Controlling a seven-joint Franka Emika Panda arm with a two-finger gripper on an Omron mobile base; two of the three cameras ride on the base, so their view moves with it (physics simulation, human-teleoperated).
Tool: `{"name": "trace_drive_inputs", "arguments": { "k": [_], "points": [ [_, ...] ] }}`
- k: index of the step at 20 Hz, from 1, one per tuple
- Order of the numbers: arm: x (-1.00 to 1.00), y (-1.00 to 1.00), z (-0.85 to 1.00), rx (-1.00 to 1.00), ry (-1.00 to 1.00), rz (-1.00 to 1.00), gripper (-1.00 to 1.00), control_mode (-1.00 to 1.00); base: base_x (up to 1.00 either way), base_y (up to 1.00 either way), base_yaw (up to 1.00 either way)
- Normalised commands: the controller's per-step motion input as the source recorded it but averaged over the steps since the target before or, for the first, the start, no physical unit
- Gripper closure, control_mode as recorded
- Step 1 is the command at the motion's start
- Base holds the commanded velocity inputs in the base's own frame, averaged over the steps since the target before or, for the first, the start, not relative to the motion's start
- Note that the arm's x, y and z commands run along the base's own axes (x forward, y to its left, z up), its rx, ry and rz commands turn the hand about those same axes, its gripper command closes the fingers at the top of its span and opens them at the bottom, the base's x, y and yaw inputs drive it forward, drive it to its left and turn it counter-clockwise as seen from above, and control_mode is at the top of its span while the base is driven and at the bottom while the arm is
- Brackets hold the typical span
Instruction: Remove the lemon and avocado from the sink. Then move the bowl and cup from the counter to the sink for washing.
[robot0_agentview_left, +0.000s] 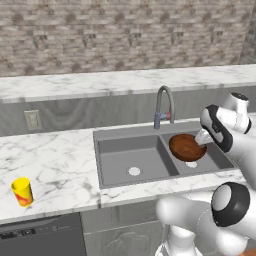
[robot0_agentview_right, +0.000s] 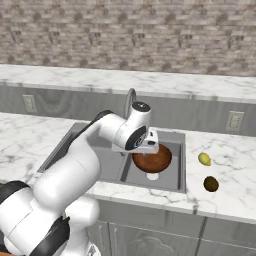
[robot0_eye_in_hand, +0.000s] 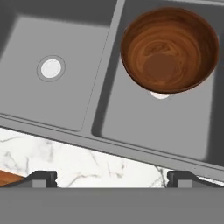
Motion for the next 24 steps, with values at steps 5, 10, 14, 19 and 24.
{"name": "trace_drive_inputs", "arguments": {
  "k": [5, 10, 14, 19, 24],
  "points": [
    [-0.14, 0.28, 0.09, 0.0, 0.1, 0.0, -1.0, -1.0, 0.0, 0.0, 0.0],
    [-0.15, 0.26, 0.07, 0.0, 0.12, 0.0, -1.0, -1.0, 0.0, 0.0, 0.0],
    [-0.09, 0.27, 0.11, 0.0, 0.11, -0.02, -1.0, -1.0, 0.0, 0.0, 0.0],
    [-0.12, 0.32, 0.07, 0.0, 0.06, -0.03, -1.0, -1.0, 0.0, 0.0, 0.0],
    [-0.08, 0.33, 0.03, 0.0, 0.03, -0.12, -1.0, -1.0, 0.0, 0.0, 0.0]
  ]
}}
